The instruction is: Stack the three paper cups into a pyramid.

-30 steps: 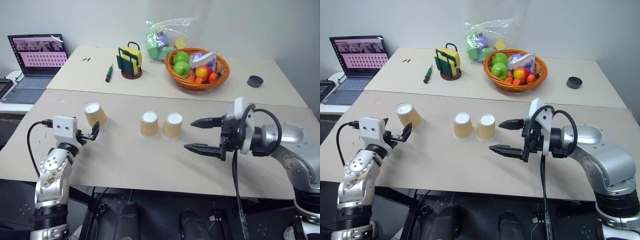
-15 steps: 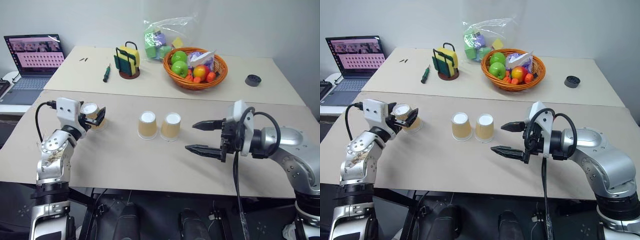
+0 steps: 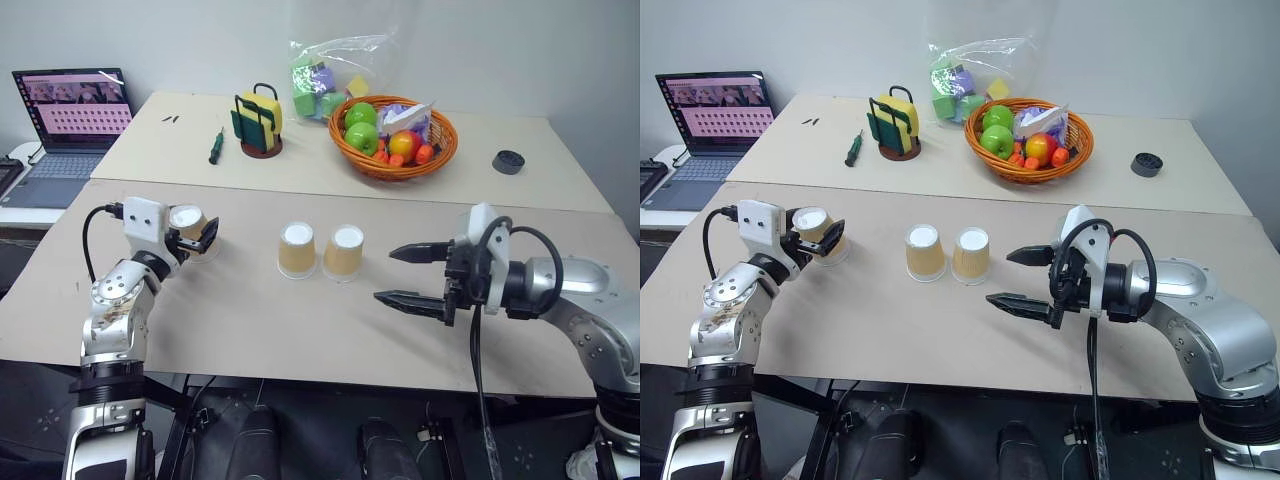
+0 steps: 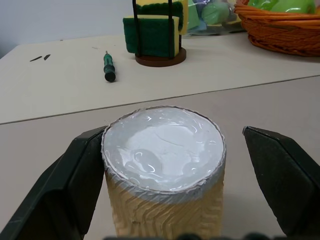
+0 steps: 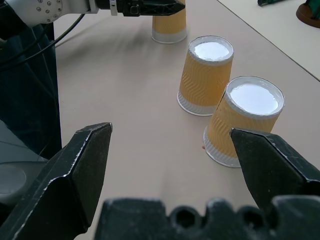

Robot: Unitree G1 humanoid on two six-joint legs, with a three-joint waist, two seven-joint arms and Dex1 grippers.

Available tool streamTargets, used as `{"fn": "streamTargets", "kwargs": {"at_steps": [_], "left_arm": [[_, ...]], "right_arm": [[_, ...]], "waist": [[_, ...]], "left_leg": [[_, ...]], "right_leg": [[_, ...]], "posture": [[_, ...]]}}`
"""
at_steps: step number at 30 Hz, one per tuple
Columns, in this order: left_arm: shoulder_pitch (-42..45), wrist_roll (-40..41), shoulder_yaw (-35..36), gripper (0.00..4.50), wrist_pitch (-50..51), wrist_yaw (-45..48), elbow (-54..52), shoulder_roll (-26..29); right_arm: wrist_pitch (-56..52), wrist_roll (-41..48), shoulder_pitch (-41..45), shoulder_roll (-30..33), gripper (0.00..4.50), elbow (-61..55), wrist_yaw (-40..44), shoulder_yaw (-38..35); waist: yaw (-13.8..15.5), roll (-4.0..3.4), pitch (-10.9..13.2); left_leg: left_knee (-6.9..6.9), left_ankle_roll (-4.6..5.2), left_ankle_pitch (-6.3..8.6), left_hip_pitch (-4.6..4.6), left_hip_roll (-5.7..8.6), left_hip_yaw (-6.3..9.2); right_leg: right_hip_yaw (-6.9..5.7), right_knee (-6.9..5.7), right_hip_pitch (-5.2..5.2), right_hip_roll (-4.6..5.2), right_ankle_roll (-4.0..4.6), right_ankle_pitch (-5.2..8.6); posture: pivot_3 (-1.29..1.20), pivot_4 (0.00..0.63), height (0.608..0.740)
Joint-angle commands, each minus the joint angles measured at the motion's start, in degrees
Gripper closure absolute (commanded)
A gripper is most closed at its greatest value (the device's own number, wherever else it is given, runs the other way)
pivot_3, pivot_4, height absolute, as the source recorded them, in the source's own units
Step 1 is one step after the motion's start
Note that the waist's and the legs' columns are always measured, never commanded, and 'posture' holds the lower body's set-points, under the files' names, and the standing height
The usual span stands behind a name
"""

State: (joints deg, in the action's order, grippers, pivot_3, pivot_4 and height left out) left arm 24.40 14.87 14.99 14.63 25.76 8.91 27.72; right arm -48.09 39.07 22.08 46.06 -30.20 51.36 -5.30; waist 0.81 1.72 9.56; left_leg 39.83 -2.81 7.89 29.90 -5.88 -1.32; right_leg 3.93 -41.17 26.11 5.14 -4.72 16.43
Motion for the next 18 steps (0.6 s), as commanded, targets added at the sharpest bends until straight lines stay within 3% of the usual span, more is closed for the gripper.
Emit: {"fn": "streamTargets", "kwargs": {"at_steps": [1,2,11,18], "left_arm": [[1.6,0.3,0.2,1.06,-1.8,0.2,-0.1,0.3],[1.8,0.3,0.1,1.41,-1.7,0.4,0.0,0.3],[4.2,0.1,-1.1,1.41,-1.9,0.4,-0.3,-0.1],[18.6,2.4,-5.0,1.41,-0.5,3.6,1.0,-3.5]], "right_arm": [[1.2,0.6,0.7,1.0,0.00,-0.6,-0.6,-2.3],[1.3,0.5,0.6,1.0,0.00,-0.6,-0.7,-2.4],[1.8,-0.2,0.3,0.9,0.00,-0.4,-2.1,-2.1],[2.9,-1.3,1.2,0.0,0.00,1.0,-3.1,-1.2]], "waist": [[0.0,0.00,0.0],[0.0,0.00,0.0],[0.1,0.01,0.0],[1.3,0.09,0.1]], "left_leg": [[0.00,0.00,0.00,0.00,0.00,0.00],[0.00,0.00,0.00,0.00,0.00,0.00],[0.00,0.01,0.00,0.00,0.00,0.00],[0.06,0.03,-0.07,0.11,0.03,0.01]], "right_leg": [[0.00,0.00,0.00,0.00,0.00,0.00],[0.00,0.00,0.00,0.00,-0.01,0.00],[0.00,0.00,0.00,0.00,-0.07,-0.05],[0.00,0.03,-0.01,-0.01,-0.16,-0.10]], "posture": [[0.00,0.150,0.661],[0.00,0.150,0.661],[0.00,0.150,0.661],[0.00,0.150,0.661]]}}
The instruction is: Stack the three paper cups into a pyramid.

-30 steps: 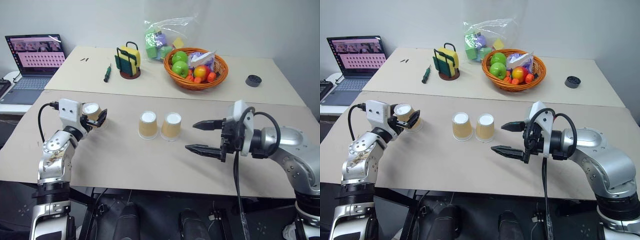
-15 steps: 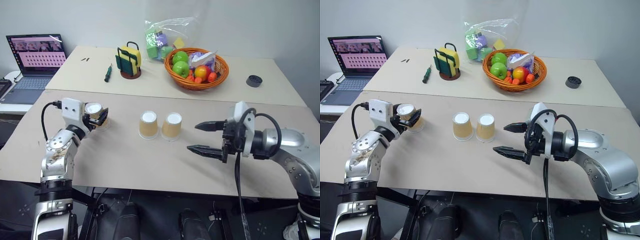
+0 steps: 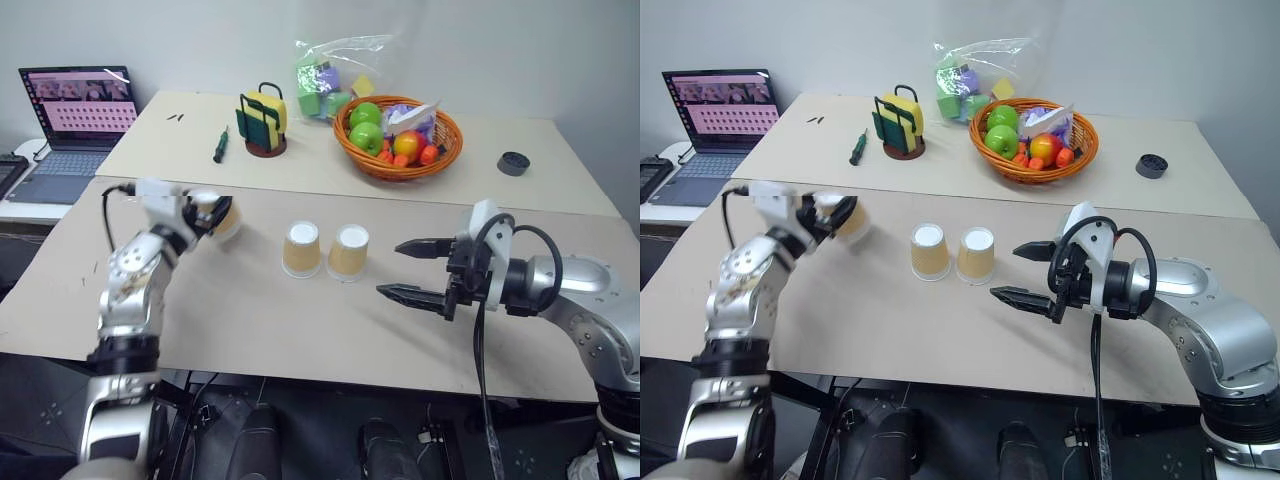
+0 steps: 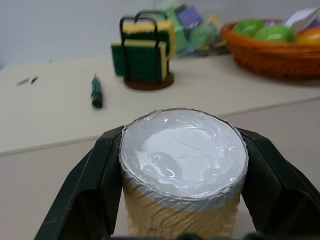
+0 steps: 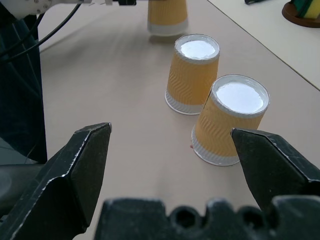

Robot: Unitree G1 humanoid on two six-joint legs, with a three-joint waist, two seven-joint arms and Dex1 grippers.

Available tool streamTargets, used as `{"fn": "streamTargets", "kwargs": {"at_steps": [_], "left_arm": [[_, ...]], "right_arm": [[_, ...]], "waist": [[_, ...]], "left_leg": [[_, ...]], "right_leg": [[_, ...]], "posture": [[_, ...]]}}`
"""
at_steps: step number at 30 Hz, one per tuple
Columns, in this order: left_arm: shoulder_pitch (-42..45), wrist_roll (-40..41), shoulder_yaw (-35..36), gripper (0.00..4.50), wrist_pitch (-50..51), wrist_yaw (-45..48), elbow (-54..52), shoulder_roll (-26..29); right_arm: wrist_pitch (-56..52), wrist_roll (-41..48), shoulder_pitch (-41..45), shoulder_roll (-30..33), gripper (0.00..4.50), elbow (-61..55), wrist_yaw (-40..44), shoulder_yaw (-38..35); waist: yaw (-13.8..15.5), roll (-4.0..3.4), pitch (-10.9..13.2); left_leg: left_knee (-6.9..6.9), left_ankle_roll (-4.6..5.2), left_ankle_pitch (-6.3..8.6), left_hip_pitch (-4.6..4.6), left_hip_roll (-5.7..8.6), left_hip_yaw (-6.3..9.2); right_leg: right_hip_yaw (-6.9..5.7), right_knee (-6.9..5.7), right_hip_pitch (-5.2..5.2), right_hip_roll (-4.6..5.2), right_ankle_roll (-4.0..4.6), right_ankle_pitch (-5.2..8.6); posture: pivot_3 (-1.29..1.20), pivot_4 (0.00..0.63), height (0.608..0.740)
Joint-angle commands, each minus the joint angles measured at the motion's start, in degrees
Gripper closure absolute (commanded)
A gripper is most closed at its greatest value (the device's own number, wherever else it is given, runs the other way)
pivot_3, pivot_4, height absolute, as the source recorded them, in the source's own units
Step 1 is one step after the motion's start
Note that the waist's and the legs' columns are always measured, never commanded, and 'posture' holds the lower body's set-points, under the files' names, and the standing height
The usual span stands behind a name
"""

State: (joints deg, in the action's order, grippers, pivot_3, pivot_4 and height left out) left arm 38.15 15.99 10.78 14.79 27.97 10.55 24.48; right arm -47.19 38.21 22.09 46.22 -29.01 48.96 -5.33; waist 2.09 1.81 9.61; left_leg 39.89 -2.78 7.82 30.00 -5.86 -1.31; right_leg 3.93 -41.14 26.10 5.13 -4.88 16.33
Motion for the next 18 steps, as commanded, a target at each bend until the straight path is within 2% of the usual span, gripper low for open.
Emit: {"fn": "streamTargets", "kwargs": {"at_steps": [1,4,8,12,18], "left_arm": [[8.4,2.3,-1.3,1.41,0.2,3.0,0.3,-0.7],[16.4,7.1,-3.1,1.41,4.9,10.9,1.5,-0.9],[21.2,12.4,-6.6,1.41,13.0,25.4,4.1,1.4],[22.5,12.1,-9.1,1.41,13.3,32.1,8.1,1.4],[24.5,8.0,-12.5,1.41,8.7,38.3,15.6,1.3]], "right_arm": [[2.1,-0.7,1.3,-0.3,0.00,0.0,-1.1,-1.2],[2.6,-1.4,1.1,-0.3,0.00,0.4,-1.8,-1.3],[2.8,-1.8,0.0,-0.5,0.00,0.4,-2.9,-2.0],[3.0,-2.5,-1.1,-0.4,0.00,0.0,-4.0,-2.1],[3.2,-2.3,-3.1,-0.6,0.00,-1.2,-5.6,-3.5]], "waist": [[0.0,0.00,0.0],[0.0,0.02,0.0],[-0.4,0.01,0.0],[-1.2,-0.02,0.0],[-1.4,-0.02,0.0]], "left_leg": [[0.00,0.00,0.00,0.00,0.00,0.00],[-0.06,0.02,-0.01,-0.02,0.00,0.00],[-0.06,0.02,0.00,0.02,0.00,0.02],[-0.07,0.04,-0.02,-0.07,0.00,0.03],[-0.06,0.12,-0.07,-0.01,0.00,0.05]], "right_leg": [[0.00,0.02,-0.01,0.00,-0.01,0.00],[0.01,0.01,0.02,-0.01,-0.03,0.00],[0.01,0.01,0.04,-0.02,-0.06,0.02],[0.01,-0.04,-0.02,-0.03,-0.05,0.02],[0.01,-0.03,0.00,-0.04,-0.04,0.01]], "posture": [[0.00,0.150,0.661],[0.00,0.150,0.661],[0.00,0.150,0.661],[0.00,0.150,0.661],[0.00,0.150,0.661]]}}
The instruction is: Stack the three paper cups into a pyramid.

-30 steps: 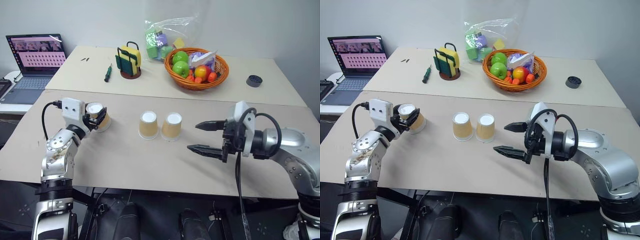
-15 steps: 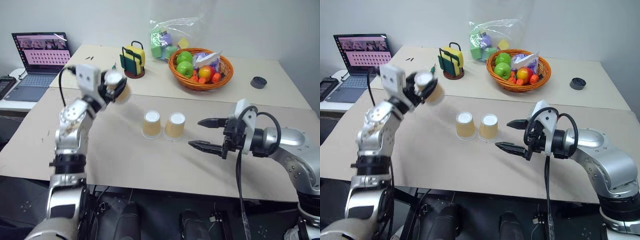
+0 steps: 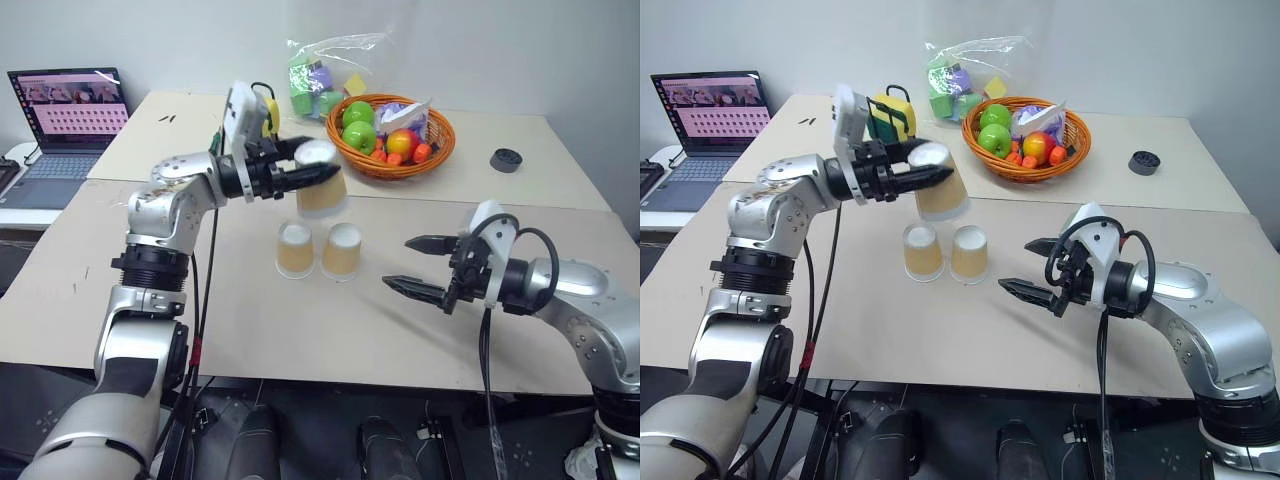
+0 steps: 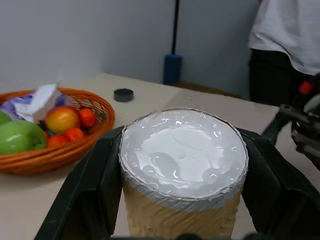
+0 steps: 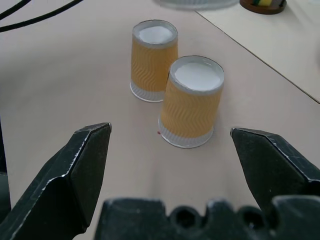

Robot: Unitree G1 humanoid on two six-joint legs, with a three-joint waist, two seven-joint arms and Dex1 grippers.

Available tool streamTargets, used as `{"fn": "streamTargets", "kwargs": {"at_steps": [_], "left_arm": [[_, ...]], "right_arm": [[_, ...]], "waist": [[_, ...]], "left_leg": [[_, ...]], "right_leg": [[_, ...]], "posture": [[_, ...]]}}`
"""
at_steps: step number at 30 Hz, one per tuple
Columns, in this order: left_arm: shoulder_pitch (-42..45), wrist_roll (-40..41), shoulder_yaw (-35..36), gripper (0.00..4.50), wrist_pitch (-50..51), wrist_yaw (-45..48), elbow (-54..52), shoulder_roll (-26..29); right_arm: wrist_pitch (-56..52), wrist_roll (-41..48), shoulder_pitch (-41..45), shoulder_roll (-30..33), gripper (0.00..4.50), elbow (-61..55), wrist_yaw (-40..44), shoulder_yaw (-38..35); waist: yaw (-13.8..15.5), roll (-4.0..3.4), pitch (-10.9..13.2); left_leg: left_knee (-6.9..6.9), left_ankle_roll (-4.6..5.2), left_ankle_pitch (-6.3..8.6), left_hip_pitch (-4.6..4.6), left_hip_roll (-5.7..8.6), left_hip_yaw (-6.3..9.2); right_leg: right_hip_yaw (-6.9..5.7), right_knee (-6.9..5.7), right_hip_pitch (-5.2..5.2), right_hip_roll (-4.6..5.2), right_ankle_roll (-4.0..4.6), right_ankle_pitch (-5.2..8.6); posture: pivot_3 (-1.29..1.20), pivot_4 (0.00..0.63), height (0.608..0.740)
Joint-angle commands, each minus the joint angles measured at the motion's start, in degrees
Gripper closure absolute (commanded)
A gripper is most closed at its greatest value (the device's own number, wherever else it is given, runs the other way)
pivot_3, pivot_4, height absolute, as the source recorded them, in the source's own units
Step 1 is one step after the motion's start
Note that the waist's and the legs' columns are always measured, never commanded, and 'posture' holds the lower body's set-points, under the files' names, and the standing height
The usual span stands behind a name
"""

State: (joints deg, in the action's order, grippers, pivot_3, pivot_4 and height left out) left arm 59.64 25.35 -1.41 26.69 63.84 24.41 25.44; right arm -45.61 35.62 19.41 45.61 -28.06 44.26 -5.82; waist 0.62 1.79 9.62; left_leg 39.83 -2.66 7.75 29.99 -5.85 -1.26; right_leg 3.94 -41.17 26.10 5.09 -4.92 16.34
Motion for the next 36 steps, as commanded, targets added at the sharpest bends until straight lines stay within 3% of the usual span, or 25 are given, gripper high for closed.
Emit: {"fn": "streamTargets", "kwargs": {"at_steps": [1,14,36], "left_arm": [[3.5,-1.5,-0.4,1.41,-3.4,3.3,2.7,0.1],[5.3,-4.8,-2.8,1.41,-5.6,9.3,8.2,-3.3],[2.5,-7.8,-2.6,1.41,-7.3,8.5,8.0,-2.5]], "right_arm": [[1.7,0.3,-0.8,0.0,0.00,-2.5,-1.2,-3.2],[1.7,0.3,-3.0,-0.2,0.00,-4.1,-3.5,-4.8],[1.8,0.9,-2.4,0.2,0.00,-3.9,-2.6,-5.4]], "waist": [[0.0,0.00,0.0],[0.0,0.00,0.0],[0.0,0.00,0.0]], "left_leg": [[0.00,0.00,0.00,0.02,0.00,0.00],[0.01,0.01,0.00,0.05,0.01,0.02],[0.02,0.02,-0.01,0.04,0.01,0.04]], "right_leg": [[0.00,0.00,0.01,0.00,0.00,0.00],[0.00,0.00,0.01,0.00,-0.01,0.01],[0.00,-0.01,0.00,0.00,-0.01,0.00]], "posture": [[0.00,0.150,0.661],[0.00,0.150,0.661],[0.00,0.150,0.661]]}}
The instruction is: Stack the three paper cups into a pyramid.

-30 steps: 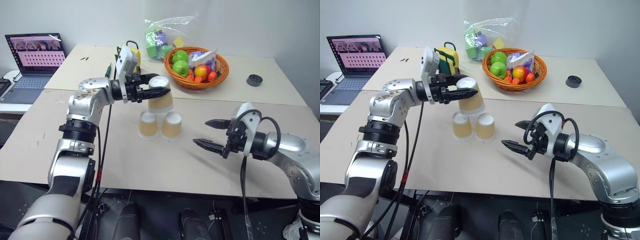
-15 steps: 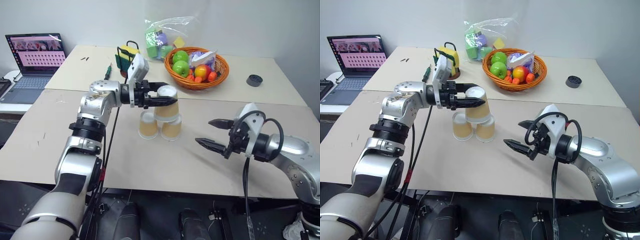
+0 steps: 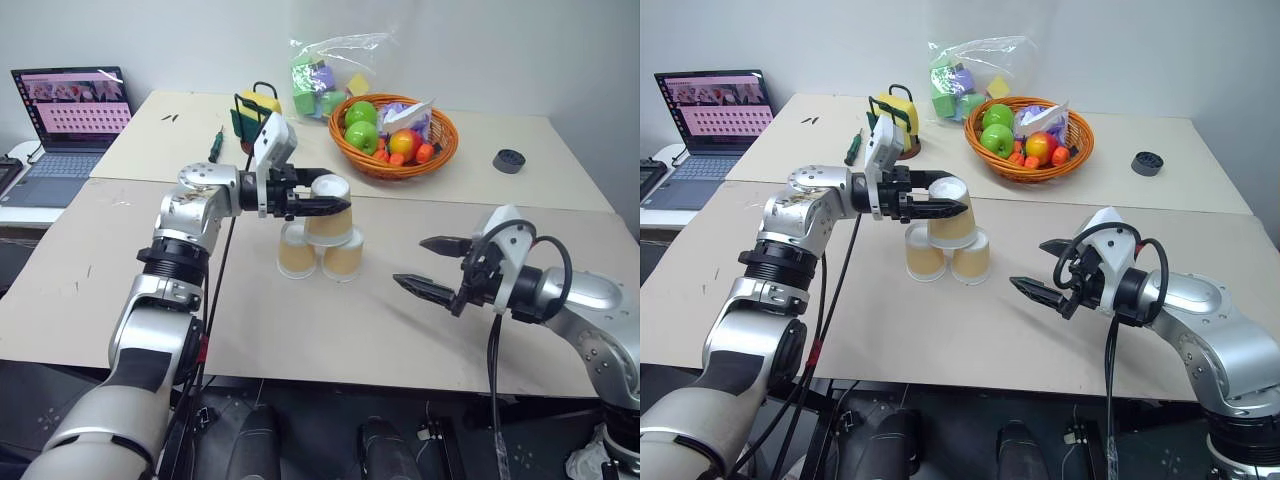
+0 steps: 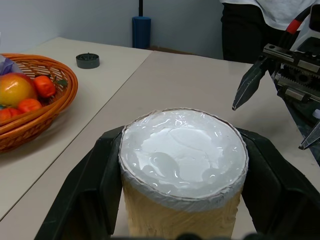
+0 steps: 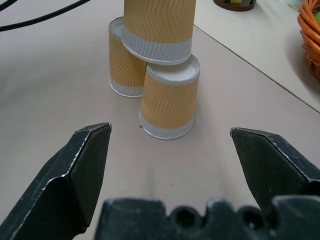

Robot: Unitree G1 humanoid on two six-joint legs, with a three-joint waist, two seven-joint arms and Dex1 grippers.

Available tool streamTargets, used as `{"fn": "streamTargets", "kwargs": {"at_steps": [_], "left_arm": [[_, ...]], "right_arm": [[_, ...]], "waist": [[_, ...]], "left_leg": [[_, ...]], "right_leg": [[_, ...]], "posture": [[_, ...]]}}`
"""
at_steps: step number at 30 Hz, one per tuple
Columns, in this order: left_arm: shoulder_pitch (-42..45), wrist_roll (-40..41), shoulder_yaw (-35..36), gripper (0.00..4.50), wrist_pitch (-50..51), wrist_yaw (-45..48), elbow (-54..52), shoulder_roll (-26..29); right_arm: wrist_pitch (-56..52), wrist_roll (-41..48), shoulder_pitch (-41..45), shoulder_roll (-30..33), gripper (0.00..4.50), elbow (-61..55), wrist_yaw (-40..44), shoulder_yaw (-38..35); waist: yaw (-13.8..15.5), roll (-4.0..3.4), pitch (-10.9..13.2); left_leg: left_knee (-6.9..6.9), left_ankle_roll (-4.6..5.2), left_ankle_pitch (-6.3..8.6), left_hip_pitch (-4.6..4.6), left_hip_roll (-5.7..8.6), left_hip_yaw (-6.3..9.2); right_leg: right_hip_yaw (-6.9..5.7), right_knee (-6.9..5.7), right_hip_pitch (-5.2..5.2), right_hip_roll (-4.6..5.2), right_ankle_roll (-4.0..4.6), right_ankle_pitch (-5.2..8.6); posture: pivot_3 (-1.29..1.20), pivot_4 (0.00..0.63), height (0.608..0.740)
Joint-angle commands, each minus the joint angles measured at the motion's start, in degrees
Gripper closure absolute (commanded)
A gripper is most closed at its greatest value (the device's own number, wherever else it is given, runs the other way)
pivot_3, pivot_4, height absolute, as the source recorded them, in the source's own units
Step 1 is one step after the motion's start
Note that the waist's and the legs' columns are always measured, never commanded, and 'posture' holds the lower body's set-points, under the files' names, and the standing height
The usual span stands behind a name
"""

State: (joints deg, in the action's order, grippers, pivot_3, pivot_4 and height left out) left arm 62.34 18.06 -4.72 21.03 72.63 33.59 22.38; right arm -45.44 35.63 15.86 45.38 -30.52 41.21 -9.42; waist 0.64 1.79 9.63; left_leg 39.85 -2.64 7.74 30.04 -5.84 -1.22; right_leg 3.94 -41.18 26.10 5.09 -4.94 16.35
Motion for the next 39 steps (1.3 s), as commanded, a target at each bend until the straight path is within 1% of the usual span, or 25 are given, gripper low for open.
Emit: {"fn": "streamTargets", "kwargs": {"at_steps": [1,3,5,6,11,13,17,21,23,25,27,29,30,32,34,36,38,39], "left_arm": [[-0.3,-0.7,0.6,1.41,-1.9,-0.5,-1.2,0.6],[-0.4,-0.8,0.6,0.75,-2.2,-0.6,-1.1,0.5],[-0.5,-0.6,0.8,0.33,-2.4,-0.9,-1.4,0.4],[-0.1,0.1,1.4,0.01,-1.8,-1.0,-1.5,0.3],[1.8,2.5,3.7,0.01,1.2,-1.5,-3.7,1.0],[2.2,3.7,4.8,0.01,3.3,-1.6,-5.9,1.8],[2.8,9.1,9.4,0.01,11.1,-3.8,-13.6,4.7],[3.5,15.5,17.3,0.01,18.8,-12.4,-19.2,5.9],[2.0,16.2,22.1,0.01,19.8,-20.1,-21.0,6.0],[-1.5,13.6,26.2,0.01,17.7,-29.8,-22.8,6.0],[-6.3,9.2,29.1,0.01,15.4,-39.5,-23.8,6.2],[-13.0,3.9,30.5,0.01,11.8,-47.1,-26.4,6.7],[-16.2,2.4,32.4,0.01,10.7,-51.3,-27.6,6.2],[-22.3,0.3,35.9,0.01,8.7,-57.8,-29.1,5.4],[-28.6,-2.6,36.6,0.01,5.9,-61.3,-30.4,5.2],[-34.4,-3.1,38.2,0.01,4.9,-64.3,-31.7,3.5],[-39.3,-3.1,39.1,0.01,3.6,-66.1,-32.9,1.6],[-41.2,-3.4,39.0,0.01,2.5,-66.7,-33.4,0.9]], "right_arm": [[1.6,1.1,1.3,0.3,0.00,-1.4,0.5,-1.9],[1.6,1.4,1.5,0.3,0.00,-1.4,0.4,-2.1],[1.8,1.3,1.4,0.3,0.00,-1.3,0.3,-2.1],[1.8,1.0,1.2,0.5,0.00,-1.2,0.5,-1.8],[1.8,1.1,1.1,0.2,0.00,-0.8,0.9,-1.1],[2.1,0.7,1.1,0.1,0.00,-0.5,1.1,-0.8],[2.3,0.5,1.6,0.1,0.00,0.2,1.6,-0.5],[2.7,0.0,1.7,-0.1,0.00,0.8,1.9,0.0],[2.8,0.1,1.7,-0.2,0.00,0.8,2.0,0.3],[3.0,-0.2,1.8,-0.4,0.00,1.2,2.2,0.7],[3.4,-1.1,1.8,-0.3,0.00,2.2,2.2,1.3],[3.9,-3.2,1.9,0.1,0.00,3.9,1.5,2.1],[4.1,-4.5,2.1,0.2,0.00,5.3,0.8,2.3],[5.1,-8.4,2.6,0.5,0.00,9.1,-1.5,2.9],[6.4,-13.7,3.6,0.7,0.00,14.3,-5.1,4.4],[7.4,-19.4,5.9,-0.6,0.00,20.8,-10.7,5.7],[10.2,-24.8,8.5,-3.1,0.00,27.2,-17.1,7.1],[11.0,-26.3,9.9,-5.5,0.00,30.1,-20.9,6.6]], "waist": [[0.0,0.00,0.0],[0.0,0.00,0.0],[0.0,0.00,0.0],[0.0,0.00,0.0],[0.0,0.00,0.0],[0.0,0.00,0.0],[-0.1,0.00,0.0],[-0.2,0.00,0.0],[-0.3,-0.01,0.0],[-0.5,-0.01,0.0],[-0.7,-0.02,0.0],[-0.9,-0.03,0.0],[-1.0,-0.02,0.0],[-1.0,0.06,0.0],[-1.1,0.20,0.1],[-1.0,0.23,0.1],[-0.3,0.23,0.1],[-0.1,0.23,0.1]], "left_leg": [[0.00,0.00,0.00,0.00,0.00,0.00],[0.00,0.00,0.00,0.00,0.00,0.00],[0.00,0.00,0.00,0.00,0.00,0.00],[0.00,0.00,0.00,0.00,0.00,0.00],[0.00,0.00,0.00,0.00,0.00,0.00],[0.00,0.00,0.00,0.00,0.00,0.00],[0.00,0.00,0.00,0.00,0.00,0.01],[0.00,0.00,0.00,-0.02,0.00,0.02],[0.00,0.00,0.00,-0.04,0.00,0.03],[0.00,0.01,-0.01,-0.09,0.00,0.03],[-0.02,0.01,0.00,-0.23,0.00,0.03],[-0.04,0.01,0.00,-0.49,0.00,0.02],[-0.11,0.01,0.01,-0.77,0.00,0.02],[-0.11,-0.01,0.01,-0.83,0.00,0.02],[-0.07,-0.01,0.01,-0.84,-0.01,0.01],[-0.06,-0.02,0.01,-0.79,0.00,0.00],[-0.06,-0.02,0.02,-0.77,0.02,-0.03],[-0.06,-0.03,0.02,-0.77,0.02,-0.02]], "right_leg": [[0.00,0.00,0.00,0.00,0.00,0.00],[0.00,0.00,0.00,0.00,0.00,0.00],[0.00,-0.01,0.00,0.00,0.00,0.00],[0.00,-0.01,0.00,0.00,0.00,0.00],[0.00,-0.01,0.00,0.00,0.00,0.00],[0.00,-0.01,0.00,0.00,0.00,0.00],[0.00,-0.02,0.00,0.00,0.00,0.00],[0.00,-0.04,-0.01,0.00,-0.01,0.00],[0.00,-0.05,-0.03,0.00,-0.01,0.00],[0.00,-0.05,-0.07,-0.01,-0.02,0.00],[0.01,-0.05,-0.20,0.00,-0.02,0.00],[0.01,-0.04,-0.50,0.00,-0.03,0.01],[0.01,0.02,-0.80,-0.01,-0.04,0.02],[-0.01,0.02,-0.88,-0.01,-0.01,0.03],[-0.02,0.08,-0.90,0.00,0.01,0.02],[-0.02,0.11,-0.85,0.02,0.05,-0.01],[-0.02,0.08,-0.84,0.06,0.10,0.02],[-0.02,0.08,-0.81,0.05,0.13,0.03]], "posture": [[0.00,0.150,0.661],[0.00,0.150,0.661],[0.00,0.150,0.661],[0.00,0.150,0.661],[0.00,0.150,0.661],[0.00,0.150,0.661],[0.00,0.150,0.661],[0.00,0.150,0.661],[0.00,0.150,0.661],[0.00,0.150,0.661],[0.00,0.150,0.661],[0.00,0.150,0.661],[0.00,0.150,0.661],[0.00,0.150,0.661],[0.00,0.150,0.661],[0.00,0.150,0.661],[0.00,0.150,0.661],[0.00,0.150,0.661]]}}
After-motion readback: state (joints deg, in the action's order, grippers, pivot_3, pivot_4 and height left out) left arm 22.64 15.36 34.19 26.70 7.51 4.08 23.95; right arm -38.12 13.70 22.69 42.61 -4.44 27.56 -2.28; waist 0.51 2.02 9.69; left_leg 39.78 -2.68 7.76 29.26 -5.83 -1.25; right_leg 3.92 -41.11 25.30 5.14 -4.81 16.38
